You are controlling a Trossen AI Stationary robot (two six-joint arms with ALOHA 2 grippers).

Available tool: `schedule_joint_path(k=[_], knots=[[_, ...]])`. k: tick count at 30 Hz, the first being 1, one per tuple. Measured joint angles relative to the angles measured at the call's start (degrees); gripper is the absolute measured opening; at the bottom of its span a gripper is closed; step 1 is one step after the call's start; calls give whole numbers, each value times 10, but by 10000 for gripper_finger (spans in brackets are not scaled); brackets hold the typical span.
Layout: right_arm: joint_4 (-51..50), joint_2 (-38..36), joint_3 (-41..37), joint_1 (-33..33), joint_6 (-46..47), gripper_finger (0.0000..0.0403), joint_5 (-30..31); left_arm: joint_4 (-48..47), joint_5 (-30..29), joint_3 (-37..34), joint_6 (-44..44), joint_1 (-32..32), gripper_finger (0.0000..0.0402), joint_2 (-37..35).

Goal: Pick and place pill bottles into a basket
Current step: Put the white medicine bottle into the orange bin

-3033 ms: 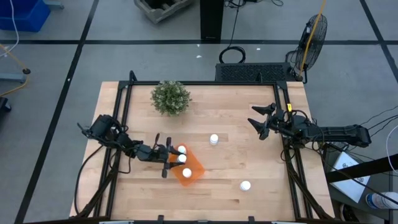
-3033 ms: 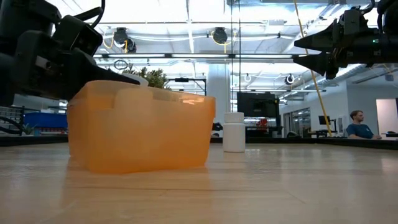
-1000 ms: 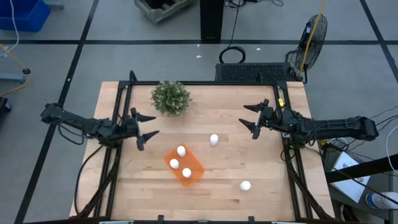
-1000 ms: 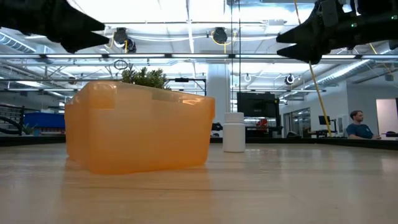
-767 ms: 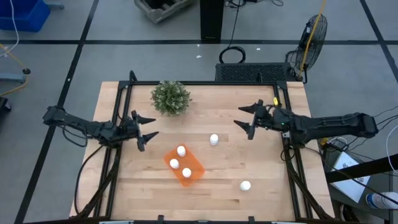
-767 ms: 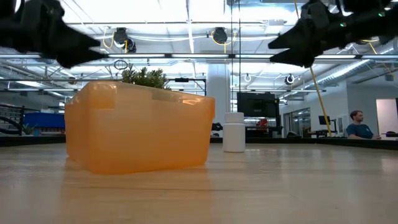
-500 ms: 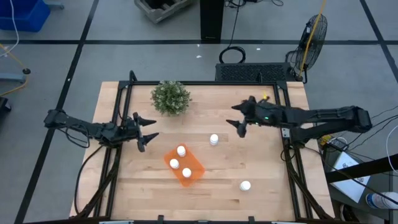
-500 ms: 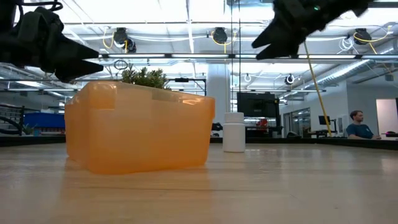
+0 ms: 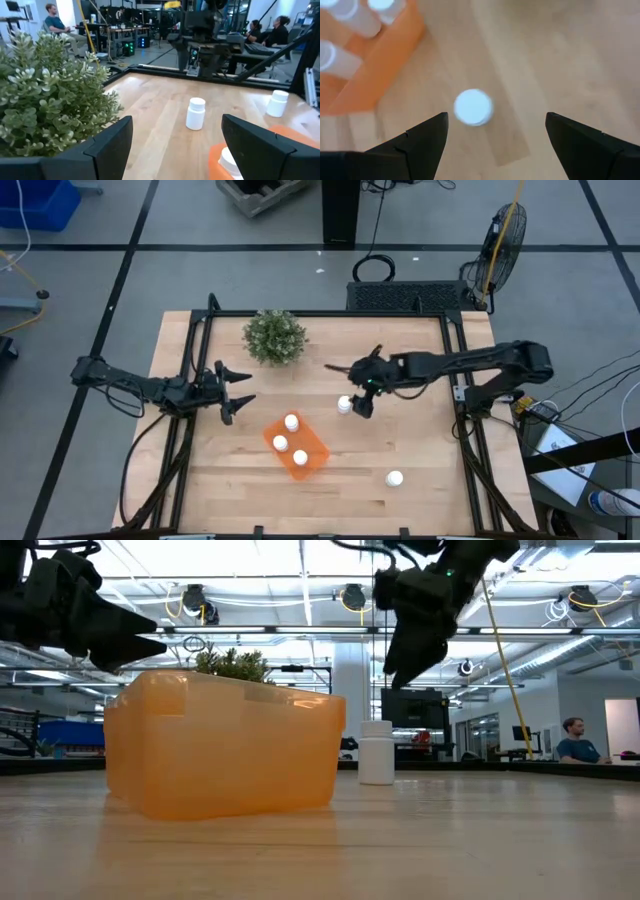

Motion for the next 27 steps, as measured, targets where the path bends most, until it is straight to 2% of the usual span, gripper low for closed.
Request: schedule_joint_path(k=[9,18,27], knots=[[11,67,10,9,8,325,-42,-3,-4,0,89,0,306,0],[50,104,10,9,3,325,-53,-3,-4,0,92,0,315,0],[71,122,10,9,-5,325,-67,-3,-4,0,91,0,306,0]])
